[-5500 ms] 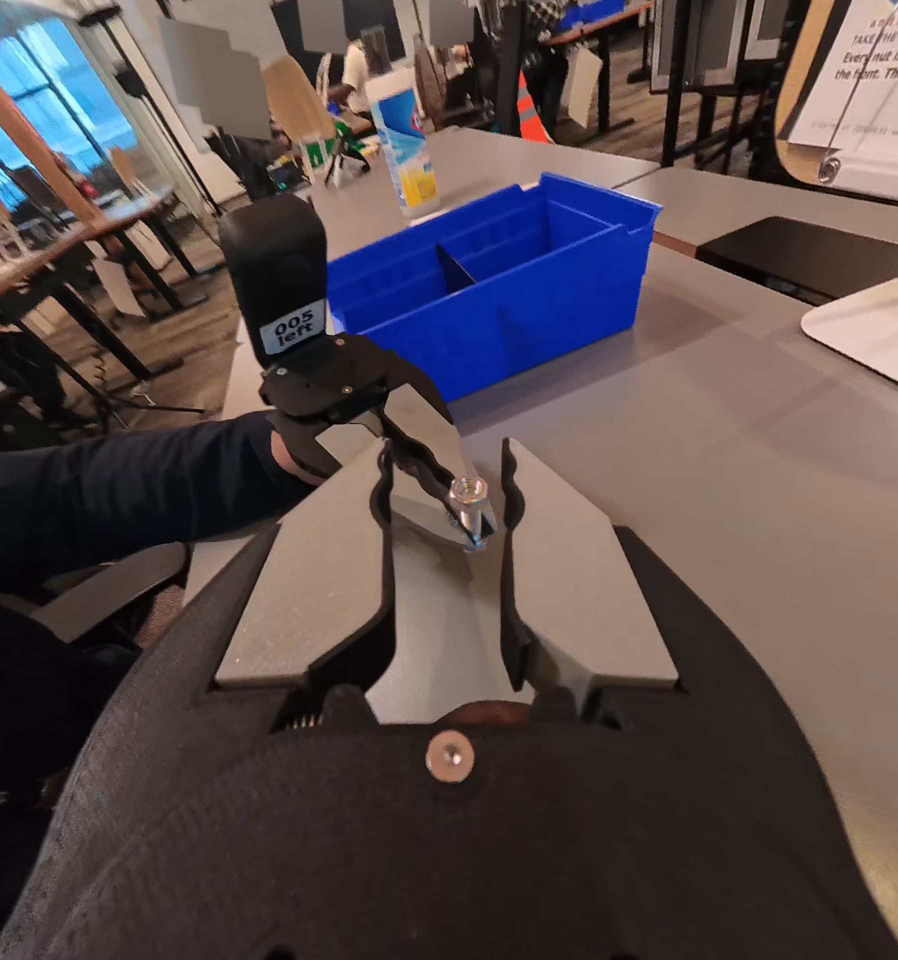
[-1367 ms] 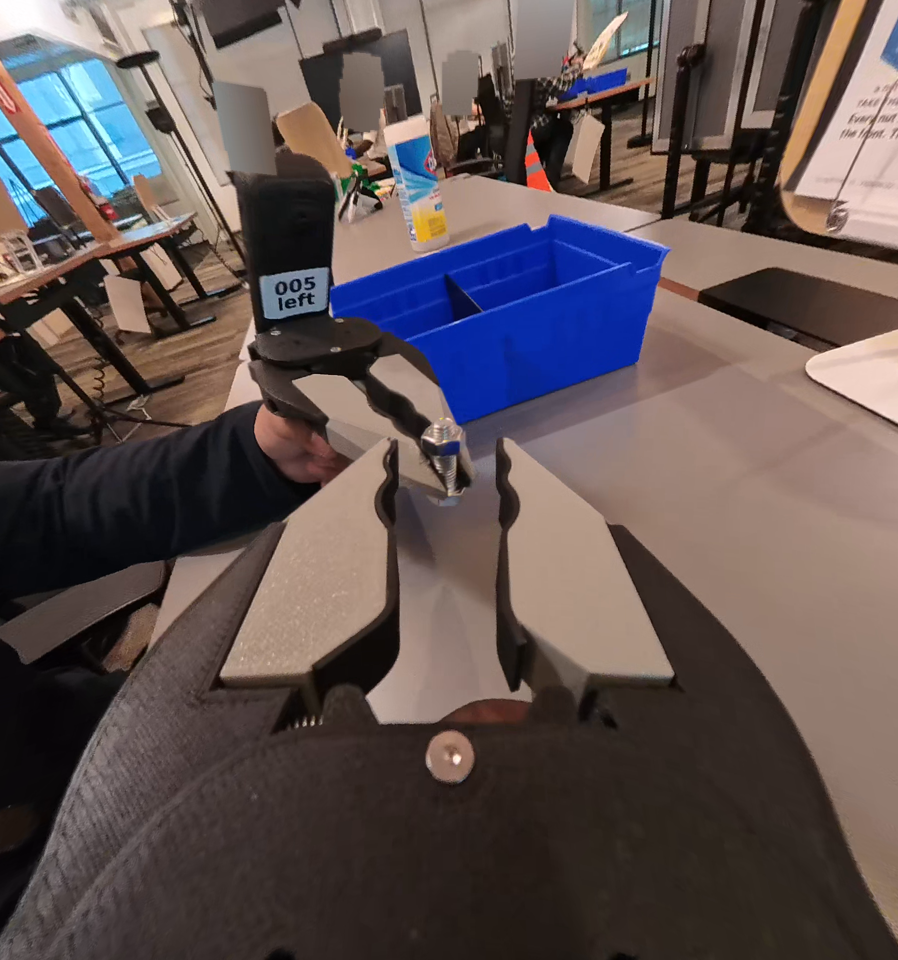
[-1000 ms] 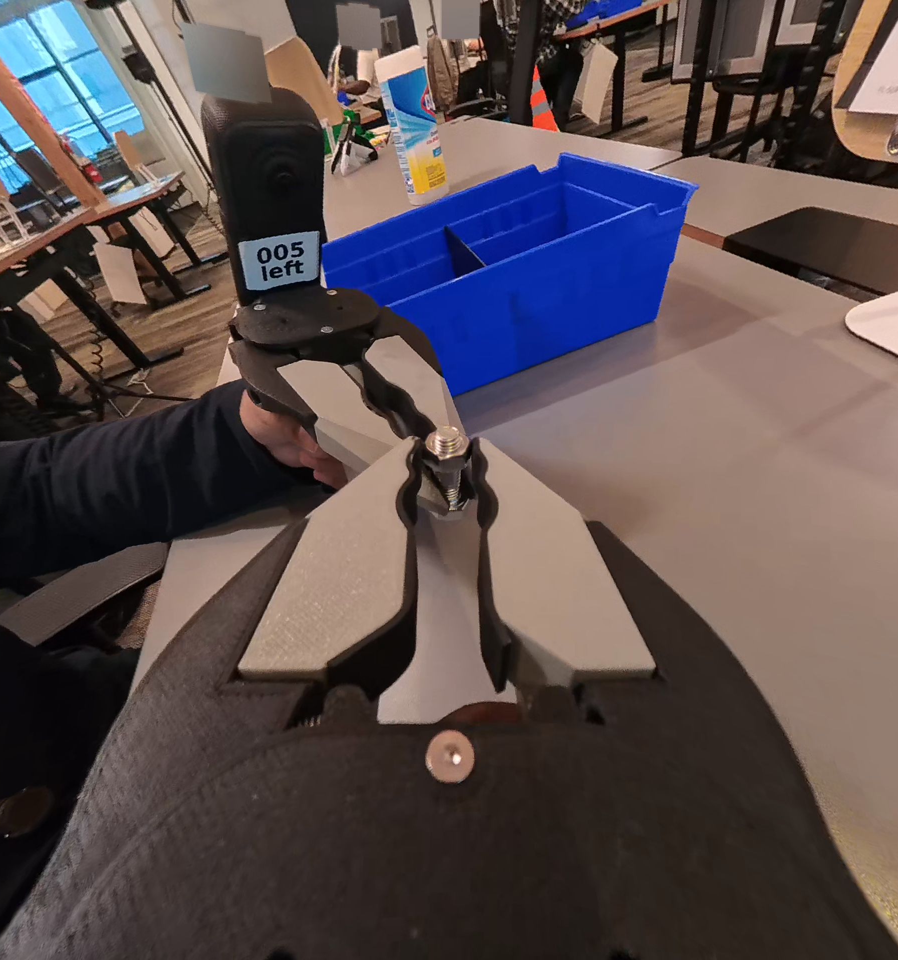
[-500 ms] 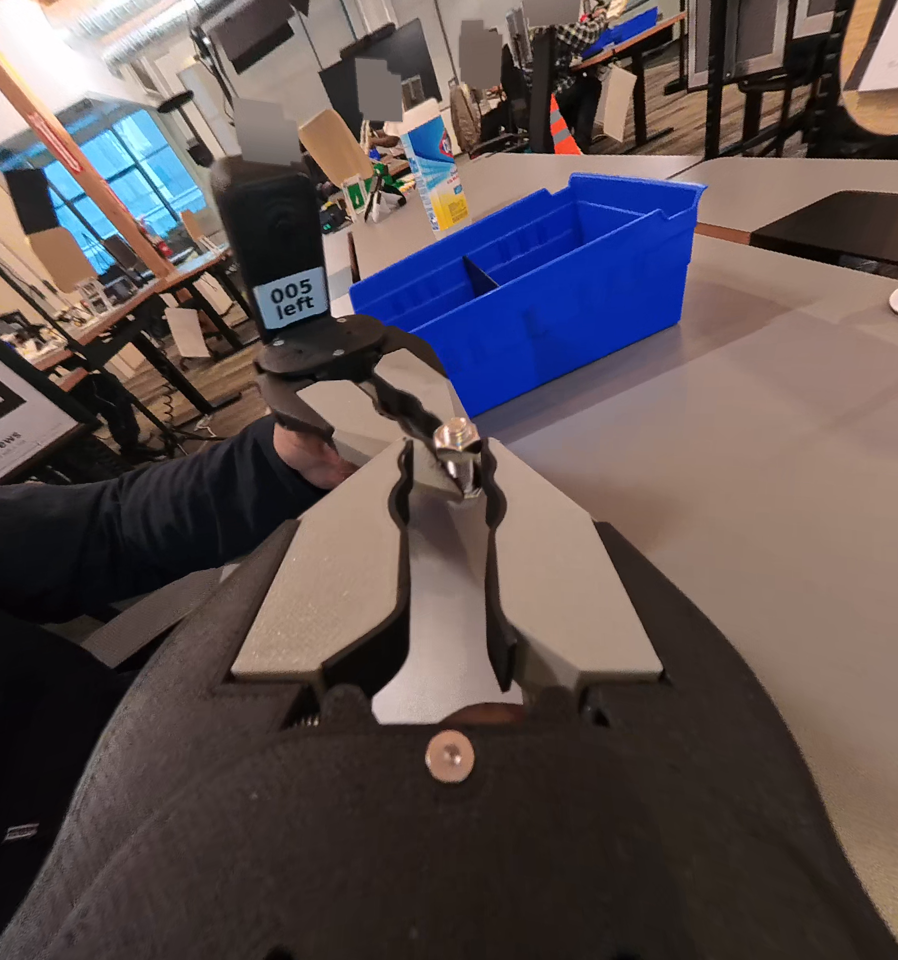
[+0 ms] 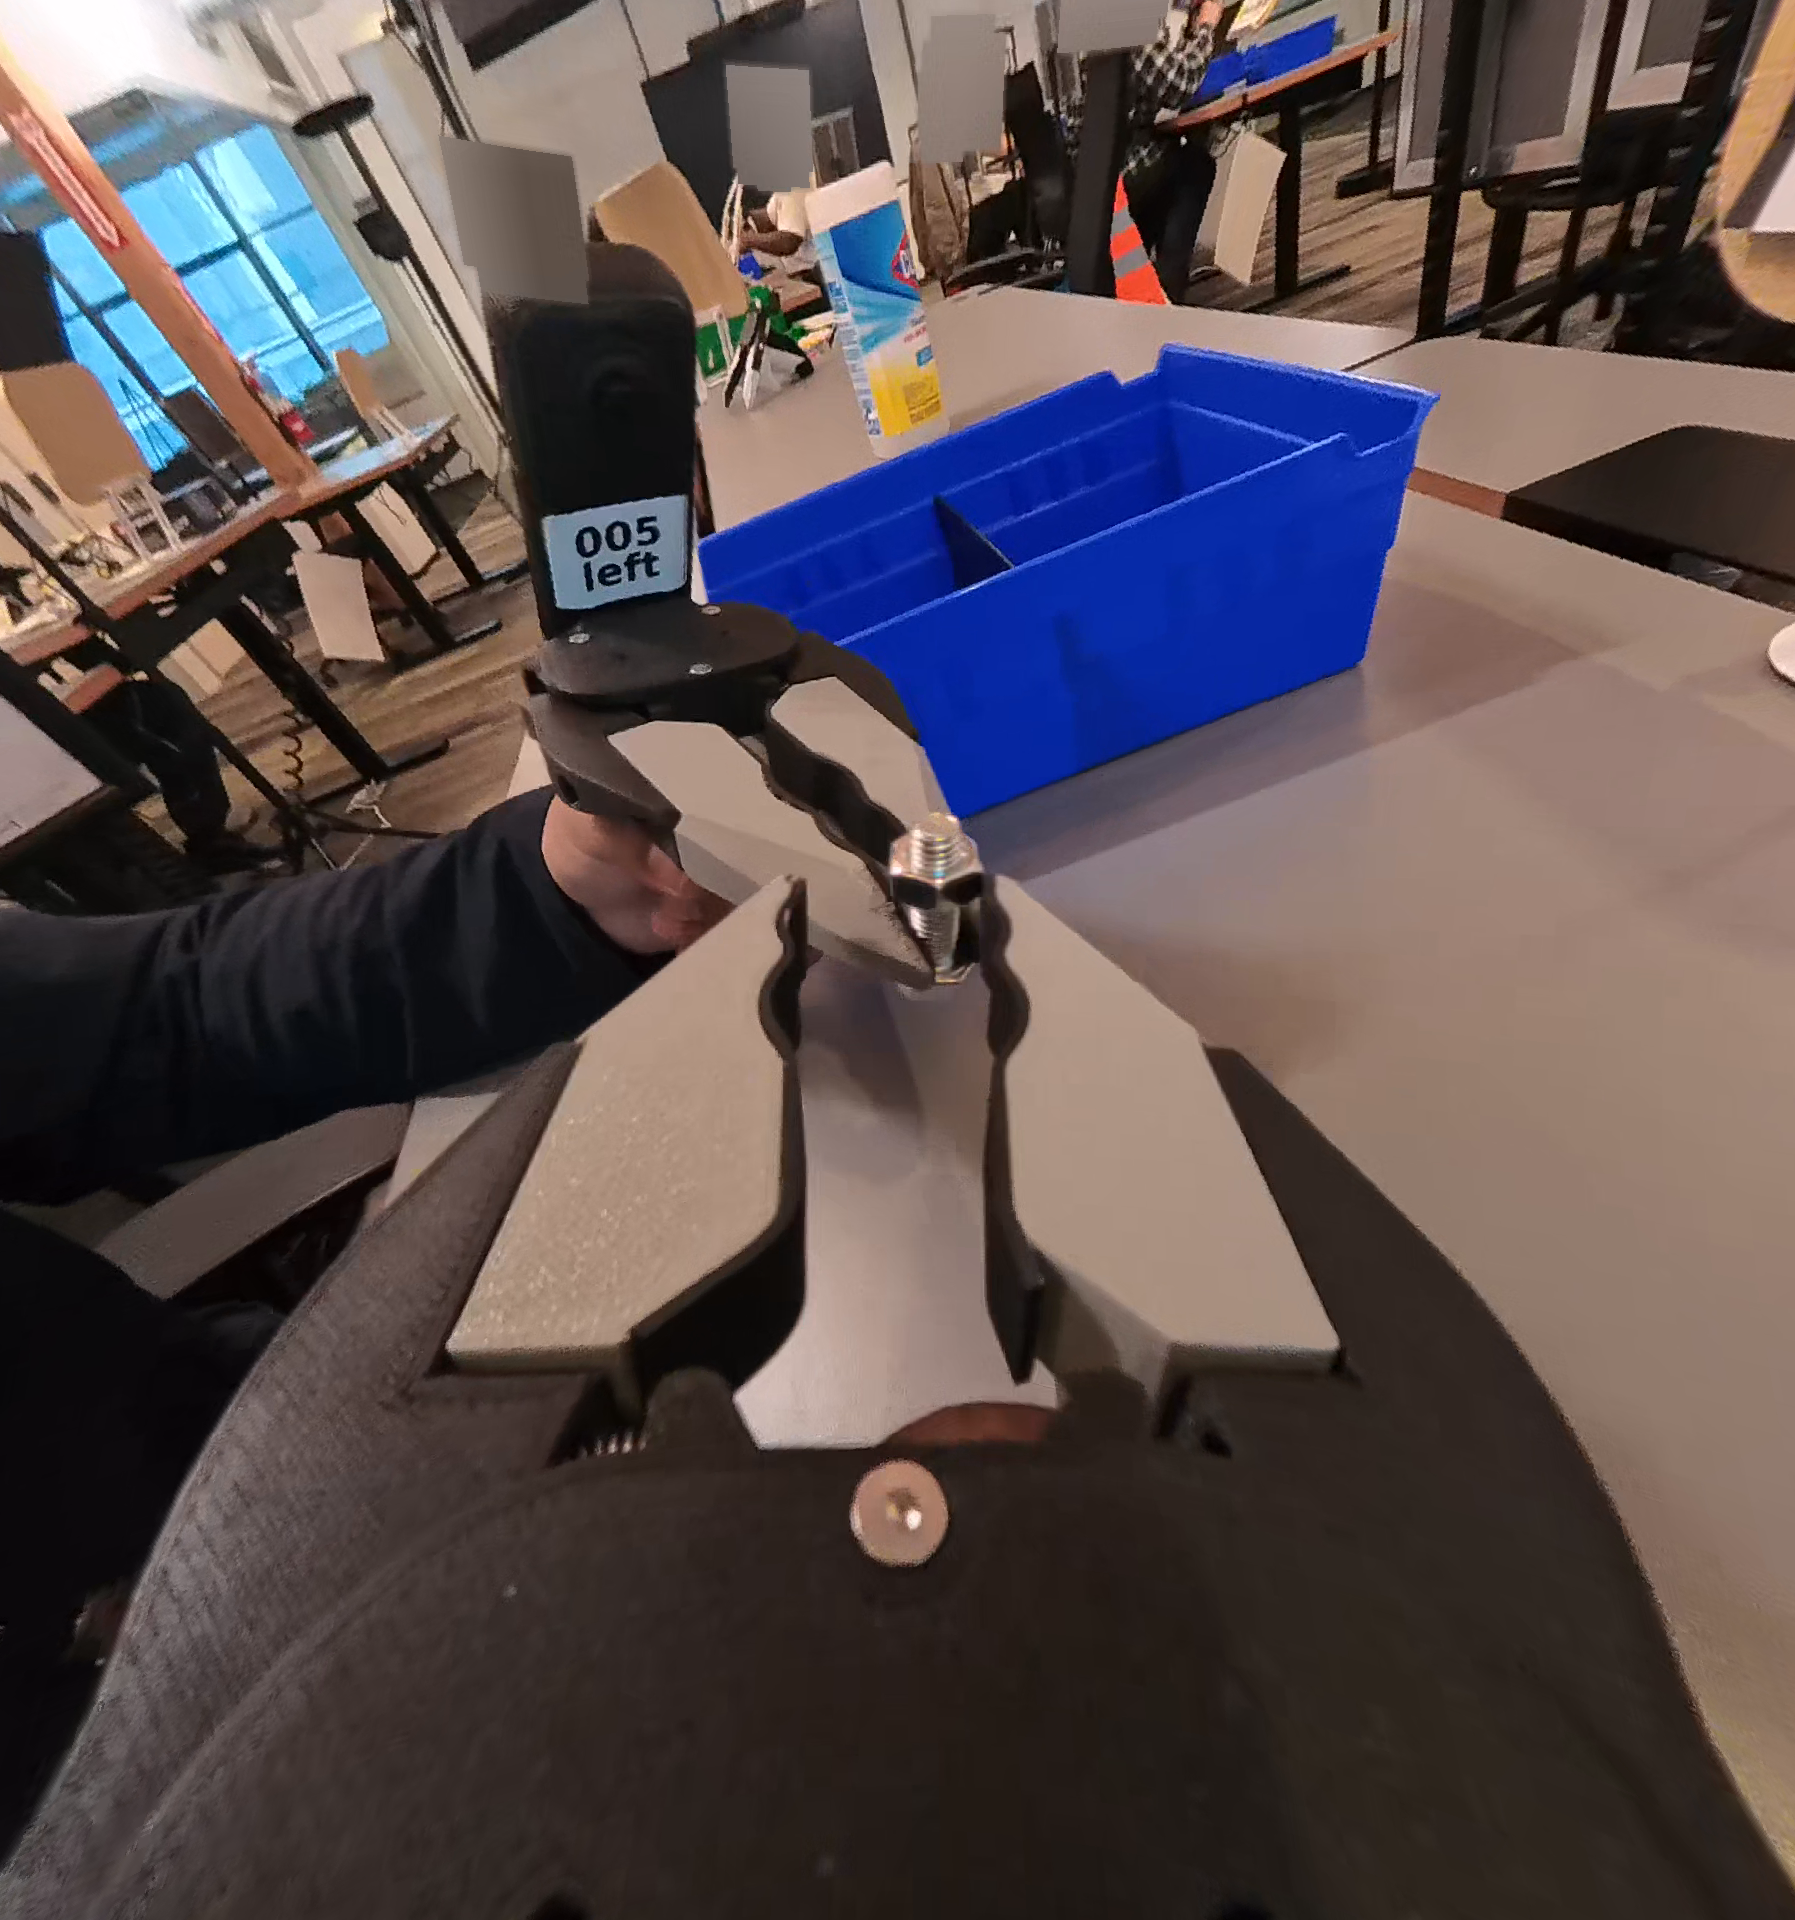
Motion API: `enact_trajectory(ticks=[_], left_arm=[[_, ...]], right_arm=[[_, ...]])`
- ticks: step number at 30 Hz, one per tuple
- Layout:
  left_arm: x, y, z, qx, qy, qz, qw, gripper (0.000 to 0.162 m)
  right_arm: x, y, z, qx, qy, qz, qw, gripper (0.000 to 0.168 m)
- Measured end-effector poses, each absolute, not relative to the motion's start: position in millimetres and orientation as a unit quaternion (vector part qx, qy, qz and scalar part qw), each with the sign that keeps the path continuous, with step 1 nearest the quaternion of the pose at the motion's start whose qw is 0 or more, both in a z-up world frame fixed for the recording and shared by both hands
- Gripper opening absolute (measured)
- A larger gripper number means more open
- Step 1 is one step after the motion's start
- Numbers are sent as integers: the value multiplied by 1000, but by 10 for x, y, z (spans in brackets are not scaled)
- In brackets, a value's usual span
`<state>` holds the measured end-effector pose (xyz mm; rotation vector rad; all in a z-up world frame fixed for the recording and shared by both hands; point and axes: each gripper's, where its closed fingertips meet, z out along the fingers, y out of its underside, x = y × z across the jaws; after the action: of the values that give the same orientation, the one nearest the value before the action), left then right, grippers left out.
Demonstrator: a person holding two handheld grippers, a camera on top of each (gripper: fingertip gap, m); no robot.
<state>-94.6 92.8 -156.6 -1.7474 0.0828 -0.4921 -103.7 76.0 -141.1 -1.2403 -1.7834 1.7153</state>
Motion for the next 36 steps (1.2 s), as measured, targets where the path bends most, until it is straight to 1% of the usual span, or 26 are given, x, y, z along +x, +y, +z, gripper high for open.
enact_trajectory(ticks=[1,2,3,4,7,10,12,13,14,19,23,28,32,34,36], left_arm=[[-956,928,-1569,-759,35,-211,615,6],[-978,932,-1571,-760,30,-208,615,6],[-1023,938,-1571,-760,20,-202,617,6],[-1088,945,-1576,-761,5,-195,618,6],[-1145,932,-1594,-760,-10,-213,613,6],[-1057,937,-1595,-759,2,-229,610,6],[-961,936,-1605,-762,23,-230,605,6],[-922,936,-1607,-763,32,-229,604,6],[-890,935,-1609,-763,38,-229,603,6],[-923,954,-1636,-764,20,-239,599,8],[-1011,951,-1575,-752,-6,-251,609,23],[-1100,956,-1602,-760,-16,-224,610,26],[-1108,976,-1688,-776,-16,-208,596,26],[-1104,983,-1727,-783,-15,-203,588,26],[-1106,990,-1750,-786,-14,-197,586,25]], right_arm=[[-1027,752,-1414,-437,-638,605,188,30],[-1017,764,-1414,-435,-643,600,193,26],[-983,757,-1392,-424,-648,603,193,5],[-946,740,-1339,-411,-645,616,187,3],[-967,802,-1229,-424,-610,644,183,24],[-1032,863,-1327,-447,-610,626,191,29],[-1063,862,-1393,-454,-616,612,196,28],[-1065,838,-1413,-453,-621,609,195,23],[-1059,807,-1434,-449,-629,605,193,16],[-1085,867,-1489,-459,-644,569,223,14],[-1119,991,-1465,-481,-621,573,235,14],[-1117,1119,-1361,-490,-594,584,257,14],[-1049,1231,-1083,-472,-572,585,327,14],[-965,1335,-862,-459,-554,576,389,14],[-838,1541,-626,-452,-523,549,469,14]])
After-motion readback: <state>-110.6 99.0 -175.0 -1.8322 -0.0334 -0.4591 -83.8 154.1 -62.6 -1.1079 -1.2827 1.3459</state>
